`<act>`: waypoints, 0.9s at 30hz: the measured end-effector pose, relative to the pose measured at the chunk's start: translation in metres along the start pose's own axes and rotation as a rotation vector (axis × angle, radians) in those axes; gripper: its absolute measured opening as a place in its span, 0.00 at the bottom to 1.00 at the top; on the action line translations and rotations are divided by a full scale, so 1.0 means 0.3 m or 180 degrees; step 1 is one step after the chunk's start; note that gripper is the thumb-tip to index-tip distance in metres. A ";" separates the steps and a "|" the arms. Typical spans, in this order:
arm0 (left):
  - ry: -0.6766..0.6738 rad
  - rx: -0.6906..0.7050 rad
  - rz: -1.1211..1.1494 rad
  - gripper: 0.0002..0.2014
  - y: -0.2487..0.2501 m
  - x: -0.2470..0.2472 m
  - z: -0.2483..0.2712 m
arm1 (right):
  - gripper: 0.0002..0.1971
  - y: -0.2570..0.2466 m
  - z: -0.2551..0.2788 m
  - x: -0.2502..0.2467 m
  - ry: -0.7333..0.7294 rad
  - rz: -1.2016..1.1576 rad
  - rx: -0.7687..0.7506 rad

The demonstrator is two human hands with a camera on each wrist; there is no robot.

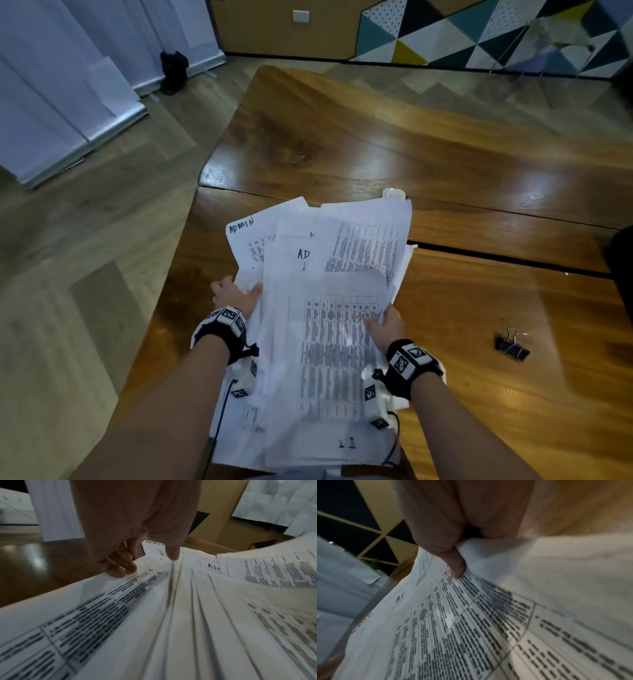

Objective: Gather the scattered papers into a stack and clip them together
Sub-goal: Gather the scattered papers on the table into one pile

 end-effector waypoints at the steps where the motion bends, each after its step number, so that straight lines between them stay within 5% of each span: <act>1: -0.0032 -0.0002 -0.0069 0.38 0.004 0.003 0.003 | 0.28 -0.001 -0.012 -0.003 -0.0044 0.0019 -0.0108; 4: -0.0015 0.0253 -0.0512 0.35 0.036 0.016 0.023 | 0.42 -0.015 -0.033 -0.030 0.0120 -0.0050 -0.0345; 8: -0.0462 0.0431 -0.0267 0.38 0.073 0.069 0.065 | 0.58 0.003 -0.038 -0.064 0.0521 -0.0313 0.0165; 11: -0.1027 0.0349 0.0489 0.42 0.046 0.134 0.071 | 0.44 -0.007 -0.038 -0.020 0.0185 0.0226 0.0145; 14: -0.1128 0.0115 0.1058 0.29 0.022 0.132 0.091 | 0.24 -0.047 -0.036 0.024 -0.0160 0.0748 -0.0047; 17: -0.1254 -0.0031 0.1223 0.24 0.010 0.109 0.124 | 0.34 -0.056 -0.043 0.043 -0.0229 0.1076 -0.0186; 20: -0.1303 -0.0050 0.1326 0.23 -0.002 0.096 0.141 | 0.46 -0.028 -0.044 0.048 -0.0261 0.0511 -0.0182; 24: -0.1430 0.0162 0.1630 0.21 0.045 0.069 0.186 | 0.34 -0.017 -0.006 0.009 -0.0522 -0.0269 -0.0262; 27: -0.1568 0.0486 0.1855 0.12 0.114 0.005 0.213 | 0.38 -0.037 -0.002 -0.049 -0.0779 -0.0799 -0.0262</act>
Point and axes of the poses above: each hand's wrist, its own z-axis away from the middle knuckle, its own x-axis out of the palm, y = z × x, the point moved 6 cm from there along -z, towards the middle knuckle, and after that the axes turned 3 degrees about y, right-handed, at the moved point
